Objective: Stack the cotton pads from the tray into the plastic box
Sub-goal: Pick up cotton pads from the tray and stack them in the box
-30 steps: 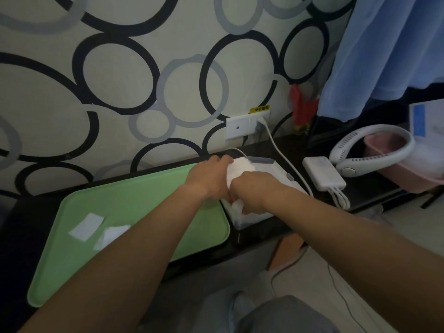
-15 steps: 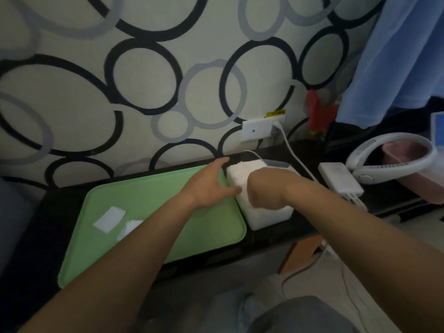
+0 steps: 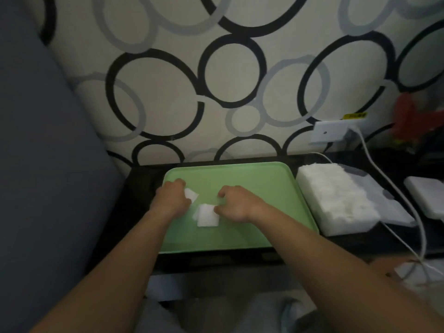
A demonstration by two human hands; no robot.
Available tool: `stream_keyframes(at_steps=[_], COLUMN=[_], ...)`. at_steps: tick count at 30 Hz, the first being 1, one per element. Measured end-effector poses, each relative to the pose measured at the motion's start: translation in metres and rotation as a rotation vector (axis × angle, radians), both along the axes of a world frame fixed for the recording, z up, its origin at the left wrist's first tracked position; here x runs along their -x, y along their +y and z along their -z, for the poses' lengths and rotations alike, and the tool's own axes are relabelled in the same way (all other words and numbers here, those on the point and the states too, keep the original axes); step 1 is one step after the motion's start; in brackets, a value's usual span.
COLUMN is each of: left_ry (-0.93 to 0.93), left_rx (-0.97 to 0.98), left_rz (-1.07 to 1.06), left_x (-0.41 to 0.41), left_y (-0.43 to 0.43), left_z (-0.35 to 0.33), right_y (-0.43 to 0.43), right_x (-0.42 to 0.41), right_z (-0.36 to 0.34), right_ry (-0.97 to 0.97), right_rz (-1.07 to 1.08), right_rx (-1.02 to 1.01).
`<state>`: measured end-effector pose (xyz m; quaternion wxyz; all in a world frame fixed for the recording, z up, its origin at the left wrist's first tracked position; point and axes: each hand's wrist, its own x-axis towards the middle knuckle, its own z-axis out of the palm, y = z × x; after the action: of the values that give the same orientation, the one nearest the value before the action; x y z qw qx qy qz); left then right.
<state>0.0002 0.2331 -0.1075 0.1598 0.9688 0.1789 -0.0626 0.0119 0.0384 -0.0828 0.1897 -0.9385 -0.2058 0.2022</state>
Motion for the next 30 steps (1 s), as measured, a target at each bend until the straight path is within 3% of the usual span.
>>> stream_keyframes(at_steps=[5, 12, 15, 18, 21, 26, 30], left_ry=[-0.013, -0.107, -0.214, -0.27, -0.268, -0.242, -0.255], left_rx=[0.075, 0.257, 0.47, 0.876, 1.102, 0.978, 0.935], left_rz=[0.007, -0.054, -0.063, -0.131, -0.099, -0.012, 0.005], left_x=[0.003, 0.013, 0.017, 0.025, 0.033, 0.037, 0.035], left_y=[-0.002, 0.009, 0.011, 0.0, -0.018, -0.038, -0.046], left_z=[0.001, 0.002, -0.002, -0.017, -0.035, -0.041, -0.039], right_y=[0.019, 0.027, 0.025, 0.018, 0.005, -0.01, -0.021], right_x=[-0.003, -0.007, -0.007, -0.011, -0.013, -0.01, -0.007], right_z=[0.013, 0.011, 0.015, 0.022, 0.022, 0.013, 0.005], right_ry=[-0.032, 0.032, 0.071, 0.172, 0.224, 0.324, 0.406], right_rz=[0.026, -0.065, 0.016, 0.187, 0.308, 0.332, 0.308], right_rx=[0.103, -0.049, -0.208, -0.409, -0.579, -0.887, -0.968])
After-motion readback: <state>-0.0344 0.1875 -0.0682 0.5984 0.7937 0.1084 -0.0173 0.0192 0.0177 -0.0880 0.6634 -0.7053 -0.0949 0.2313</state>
